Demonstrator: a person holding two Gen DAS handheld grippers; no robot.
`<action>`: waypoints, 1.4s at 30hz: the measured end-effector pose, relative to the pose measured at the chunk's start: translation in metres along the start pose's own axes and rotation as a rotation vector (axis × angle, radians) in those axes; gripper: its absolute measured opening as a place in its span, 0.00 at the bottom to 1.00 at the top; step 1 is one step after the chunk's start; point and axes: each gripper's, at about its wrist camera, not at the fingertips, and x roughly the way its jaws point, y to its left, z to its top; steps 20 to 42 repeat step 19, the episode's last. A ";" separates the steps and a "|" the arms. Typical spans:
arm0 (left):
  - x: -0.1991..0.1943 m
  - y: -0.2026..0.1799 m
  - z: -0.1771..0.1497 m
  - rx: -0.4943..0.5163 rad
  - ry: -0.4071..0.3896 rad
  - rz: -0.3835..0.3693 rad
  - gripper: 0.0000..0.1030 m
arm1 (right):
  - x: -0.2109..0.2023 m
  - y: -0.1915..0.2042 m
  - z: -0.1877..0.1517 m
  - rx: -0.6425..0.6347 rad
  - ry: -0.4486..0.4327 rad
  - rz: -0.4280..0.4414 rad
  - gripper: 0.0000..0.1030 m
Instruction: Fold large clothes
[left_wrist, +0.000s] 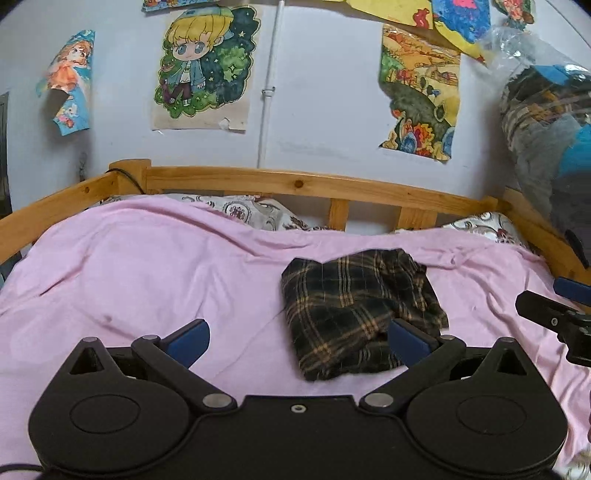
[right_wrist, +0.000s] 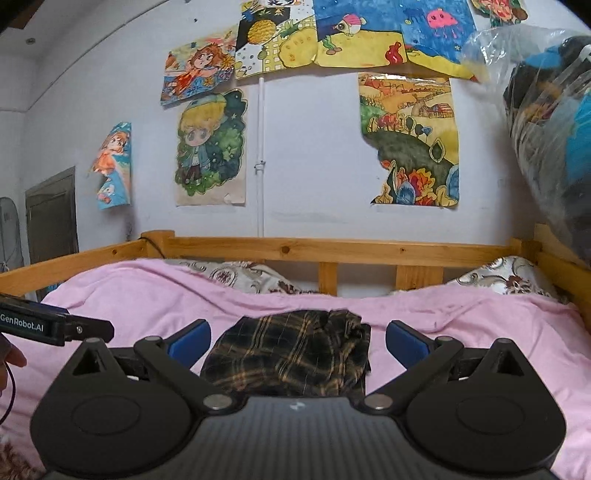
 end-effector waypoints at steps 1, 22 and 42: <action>-0.003 0.001 -0.006 0.001 0.007 0.000 0.99 | -0.006 0.002 -0.004 0.000 0.008 0.002 1.00; 0.016 -0.005 -0.058 0.052 0.161 -0.013 0.99 | -0.014 0.002 -0.055 0.075 0.133 -0.050 1.00; 0.016 -0.005 -0.058 0.052 0.161 -0.013 0.99 | -0.014 0.002 -0.055 0.075 0.133 -0.050 1.00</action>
